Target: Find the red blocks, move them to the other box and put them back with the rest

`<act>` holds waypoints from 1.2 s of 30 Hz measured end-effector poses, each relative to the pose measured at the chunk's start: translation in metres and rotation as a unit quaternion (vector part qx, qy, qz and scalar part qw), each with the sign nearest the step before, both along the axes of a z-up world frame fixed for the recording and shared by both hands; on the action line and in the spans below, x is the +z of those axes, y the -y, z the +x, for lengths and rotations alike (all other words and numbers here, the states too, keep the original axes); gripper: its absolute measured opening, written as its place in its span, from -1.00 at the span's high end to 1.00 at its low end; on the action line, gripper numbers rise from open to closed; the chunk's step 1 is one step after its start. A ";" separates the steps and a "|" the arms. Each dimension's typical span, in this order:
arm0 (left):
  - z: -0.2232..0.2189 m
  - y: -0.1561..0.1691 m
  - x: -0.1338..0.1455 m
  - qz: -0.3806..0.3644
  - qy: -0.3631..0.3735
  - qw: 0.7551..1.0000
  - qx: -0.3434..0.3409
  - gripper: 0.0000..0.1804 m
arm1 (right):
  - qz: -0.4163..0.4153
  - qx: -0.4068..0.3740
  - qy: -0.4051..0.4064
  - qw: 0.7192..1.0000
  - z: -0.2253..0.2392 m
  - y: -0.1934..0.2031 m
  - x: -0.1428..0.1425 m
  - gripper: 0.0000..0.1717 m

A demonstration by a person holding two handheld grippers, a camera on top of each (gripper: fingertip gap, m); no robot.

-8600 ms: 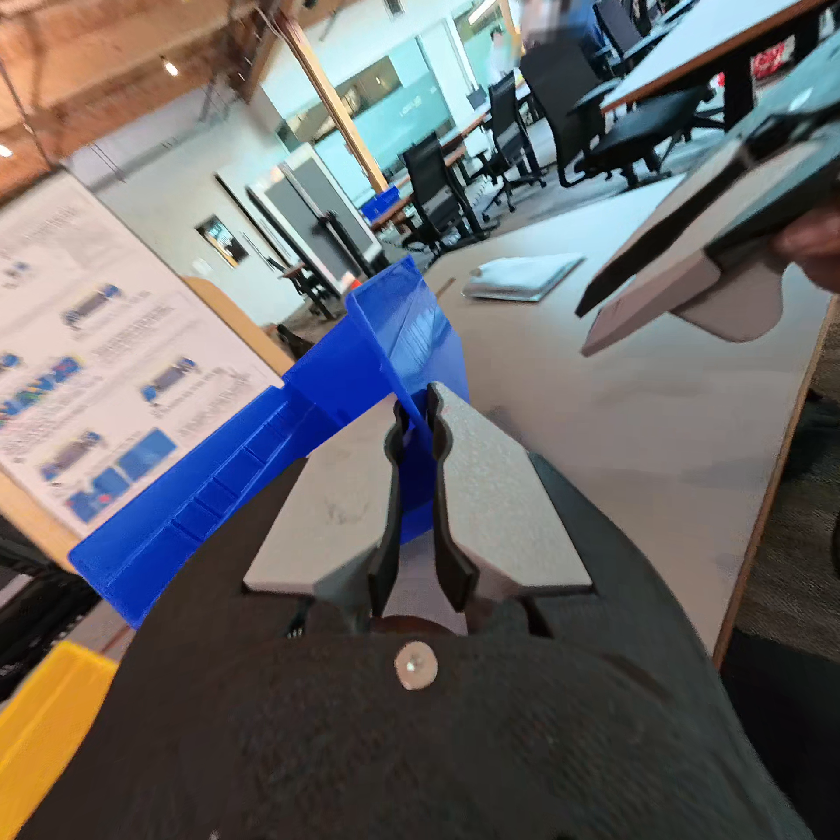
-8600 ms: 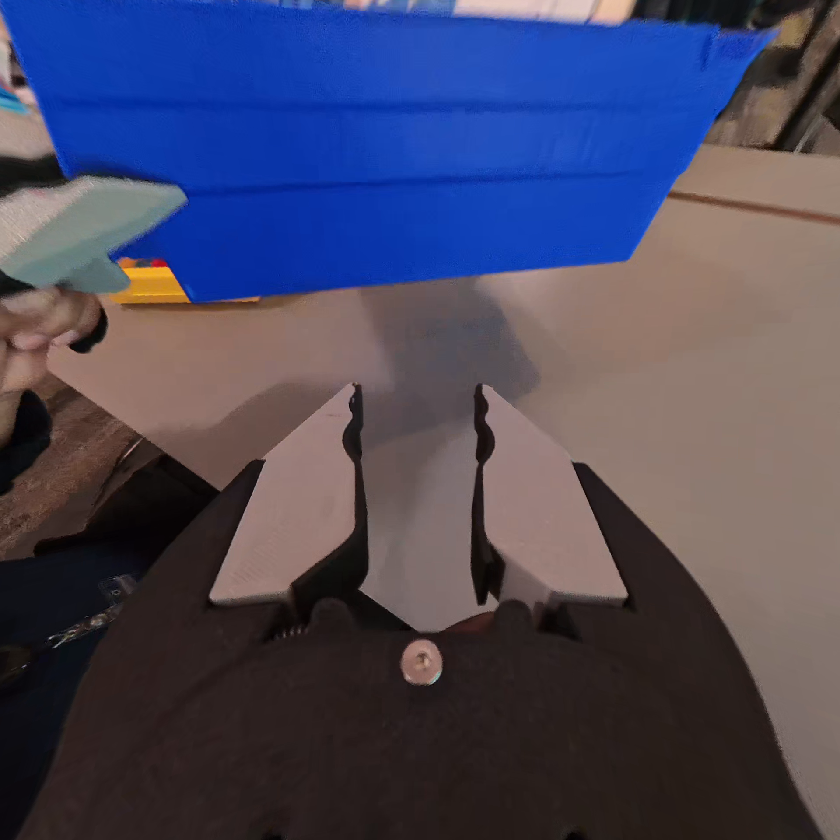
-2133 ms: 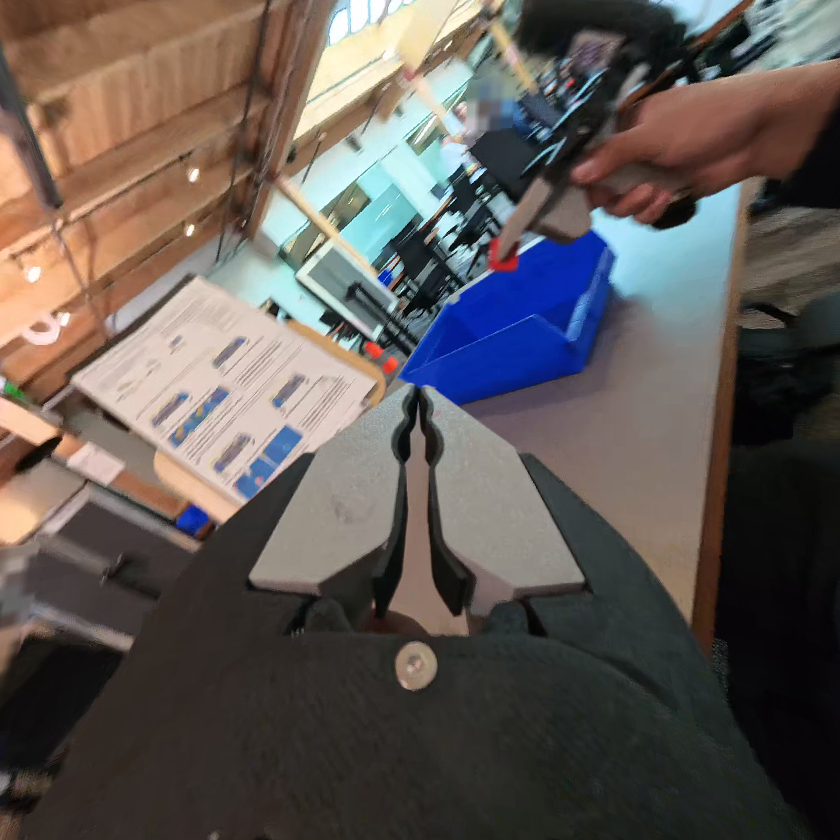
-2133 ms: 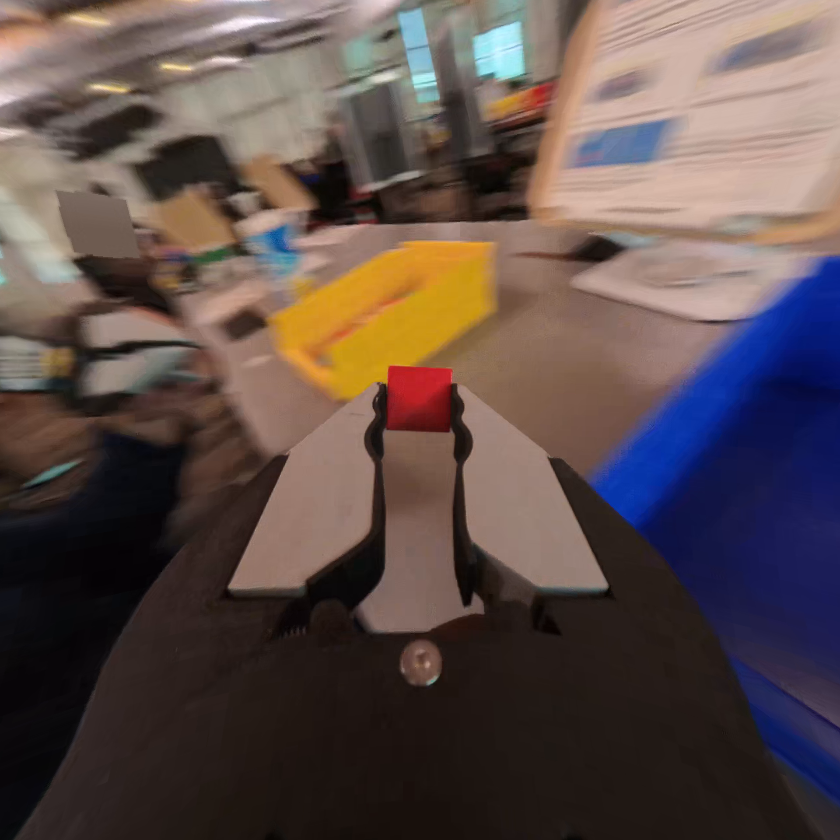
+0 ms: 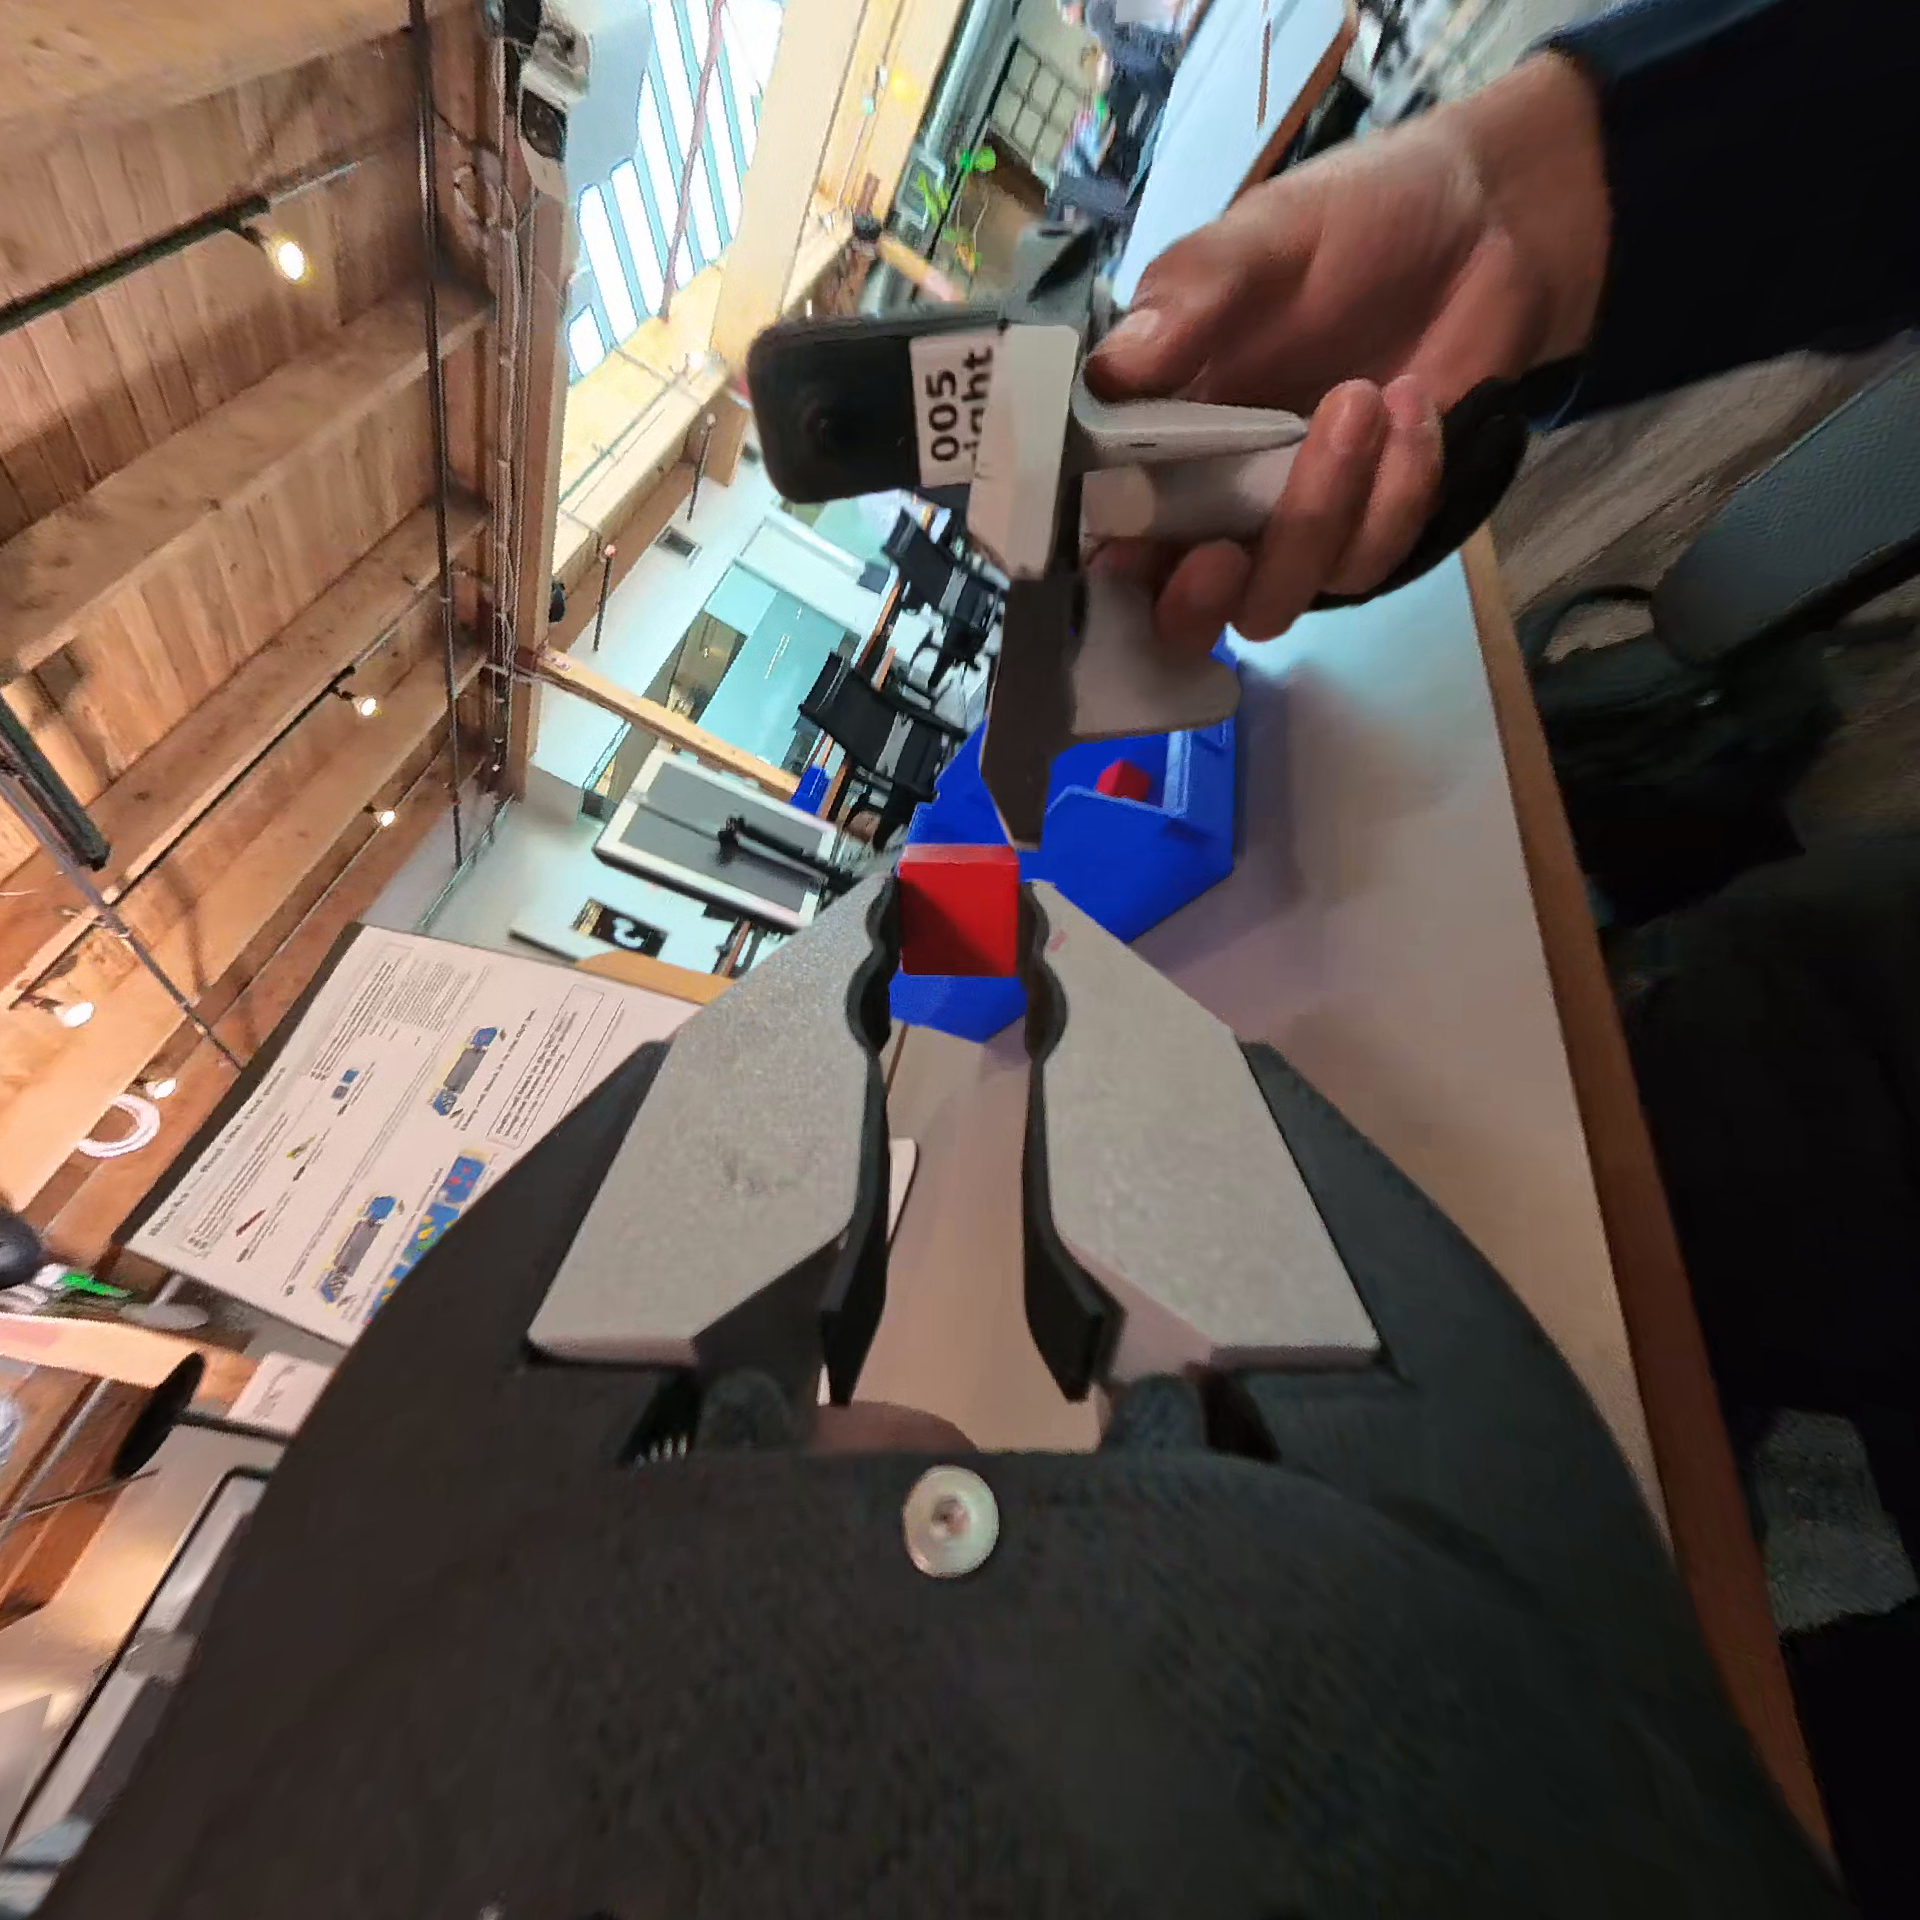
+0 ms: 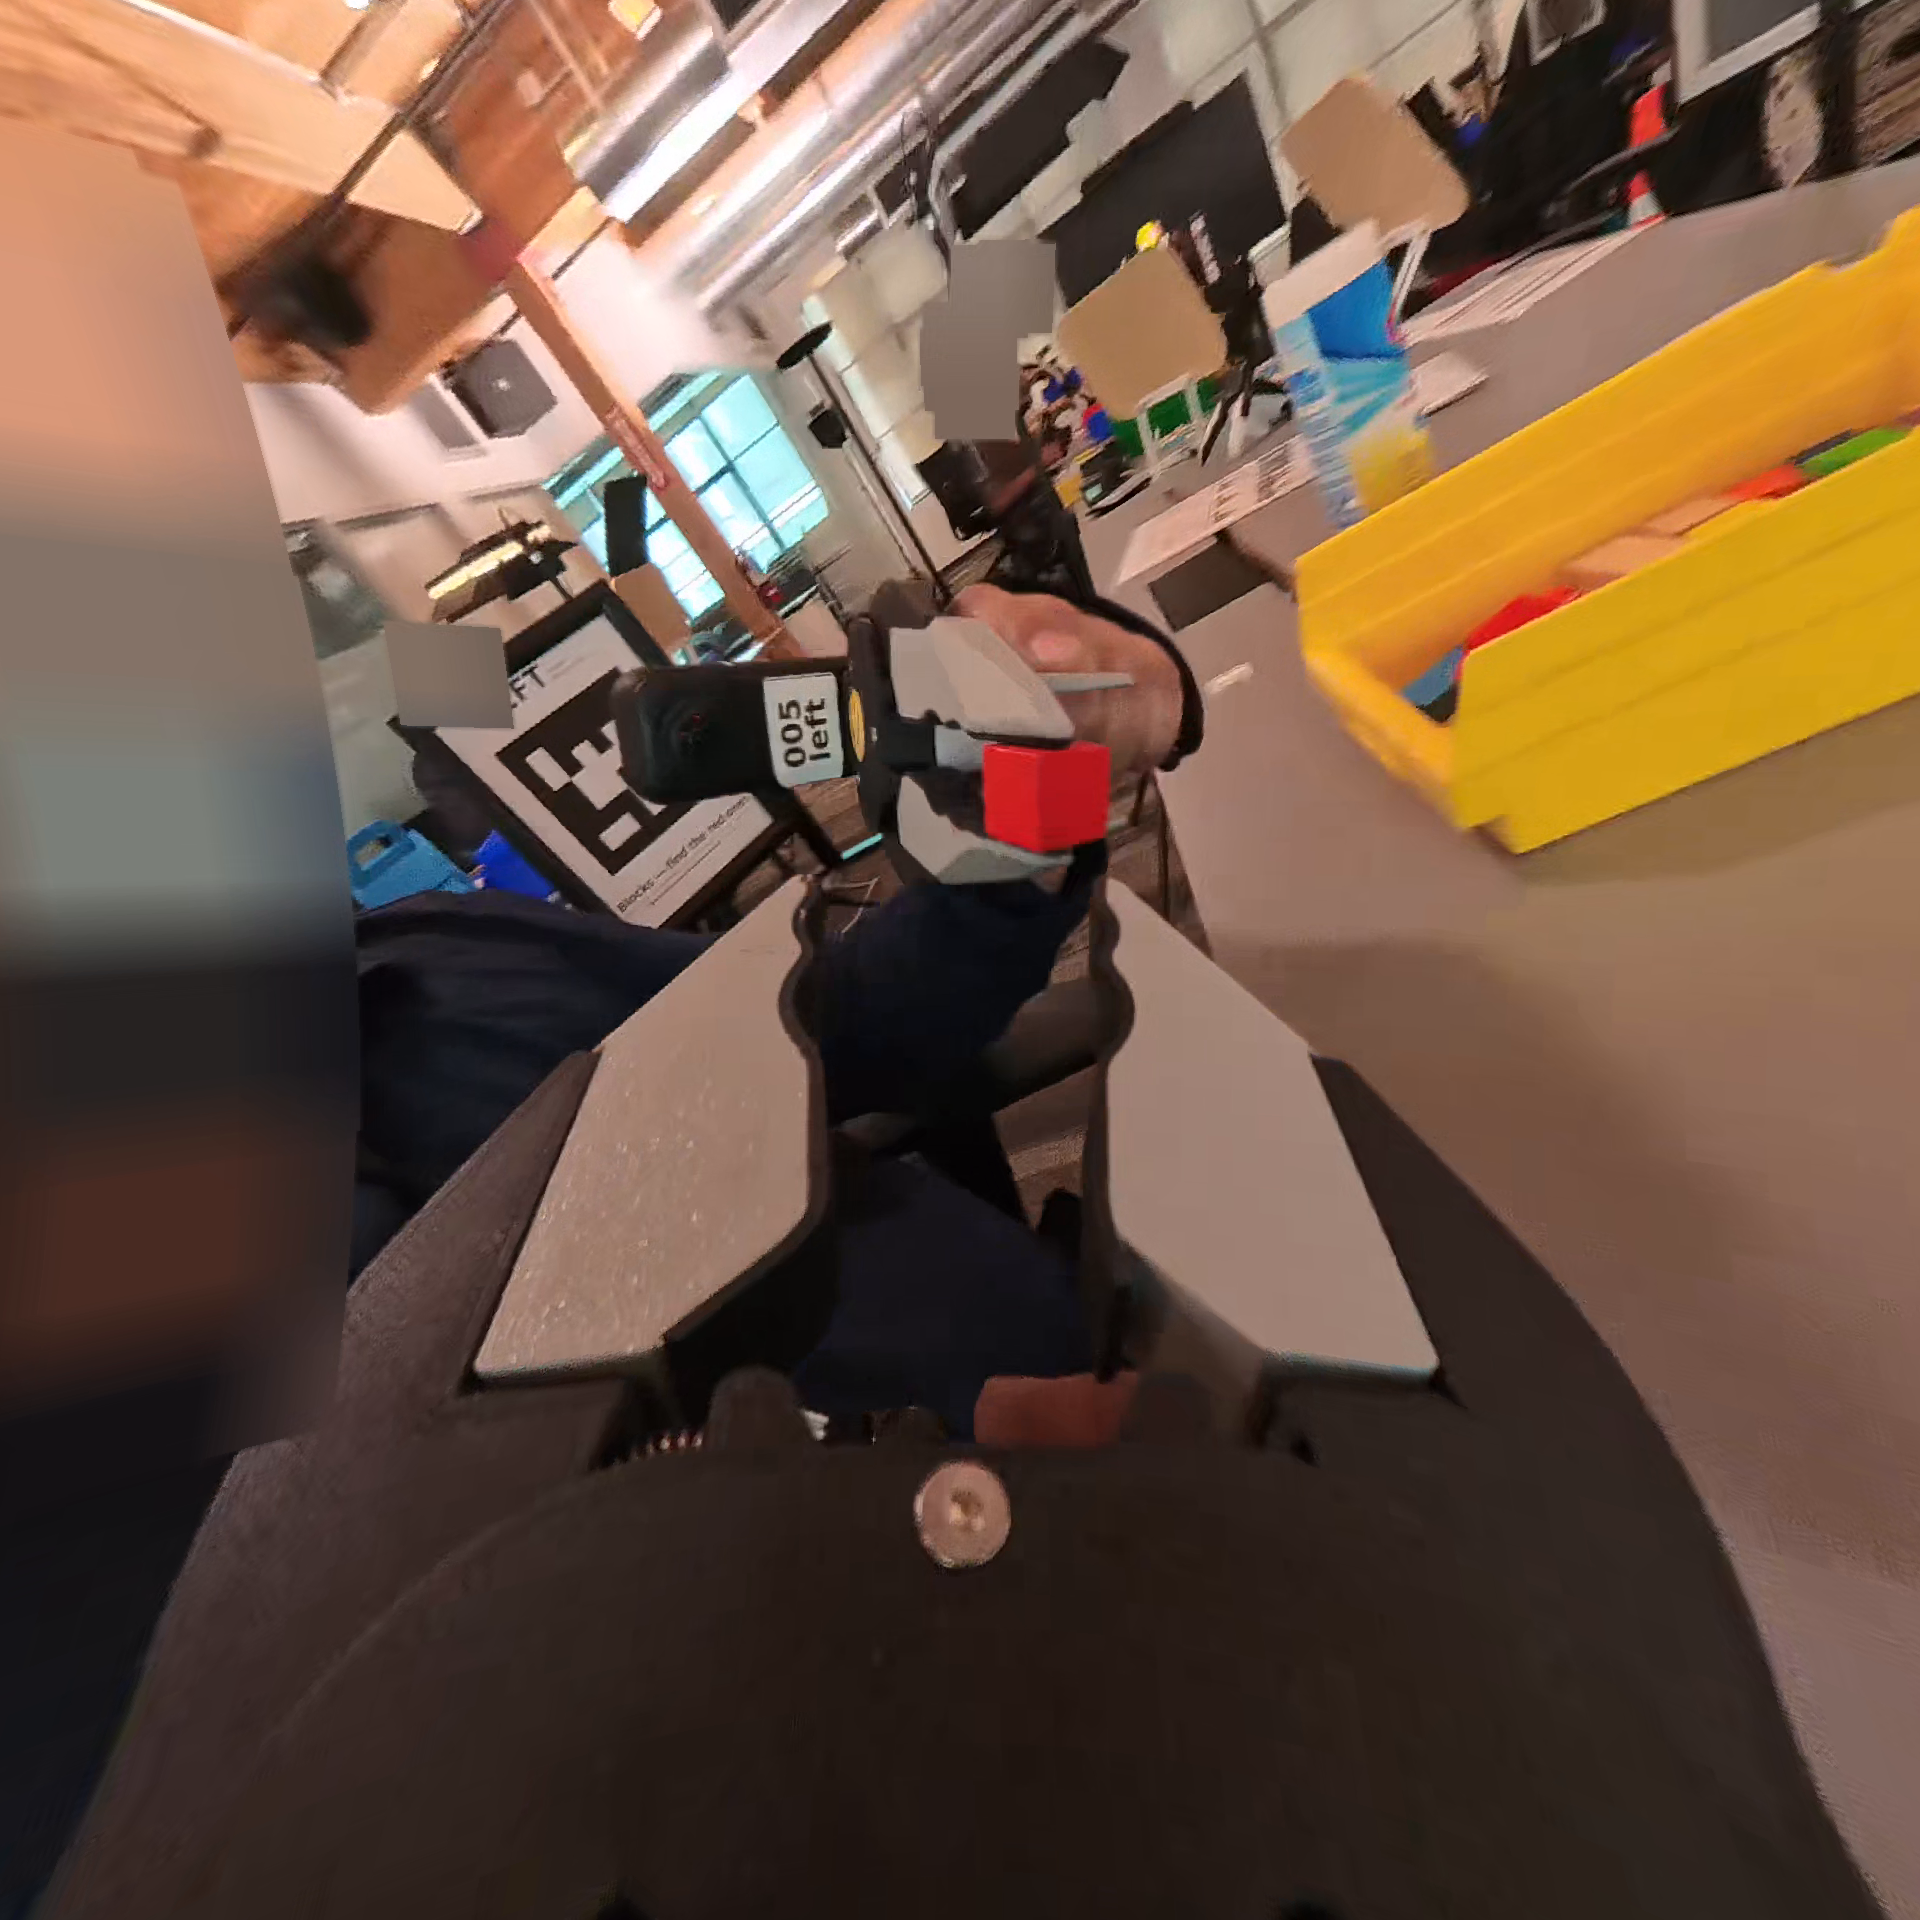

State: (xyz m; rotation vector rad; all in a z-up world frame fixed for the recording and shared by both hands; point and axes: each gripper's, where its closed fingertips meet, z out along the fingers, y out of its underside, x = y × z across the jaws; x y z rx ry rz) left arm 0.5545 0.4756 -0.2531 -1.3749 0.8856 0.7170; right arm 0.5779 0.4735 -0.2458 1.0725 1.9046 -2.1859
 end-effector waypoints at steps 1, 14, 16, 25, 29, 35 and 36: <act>0.000 -0.004 -0.004 -0.008 -0.011 1.000 0.011 0.78 | 0.010 -0.004 0.004 1.000 -0.003 0.005 -0.005 0.43; -0.007 -0.025 -0.027 -0.047 0.022 0.997 0.053 0.78 | 0.101 -0.101 0.004 0.990 -0.037 -0.006 -0.038 0.70; -0.015 -0.023 -0.027 -0.060 0.043 0.995 0.068 0.70 | 0.119 -0.132 -0.006 0.984 -0.040 -0.017 -0.036 0.70; -0.099 0.027 0.025 0.013 0.143 0.969 0.202 0.71 | 0.216 -0.530 -0.197 0.796 0.023 -0.205 0.076 0.70; -0.124 0.044 0.038 0.044 0.190 0.951 0.238 0.75 | 0.253 -0.644 -0.265 0.671 0.075 -0.254 0.110 0.71; -0.148 0.046 0.018 0.007 0.260 0.921 0.291 0.76 | 0.334 -0.672 -0.089 0.655 0.015 -0.325 0.013 0.71; -0.155 0.047 0.011 -0.009 0.281 0.909 0.309 0.75 | 0.363 -0.641 0.010 0.677 0.000 -0.333 -0.030 0.60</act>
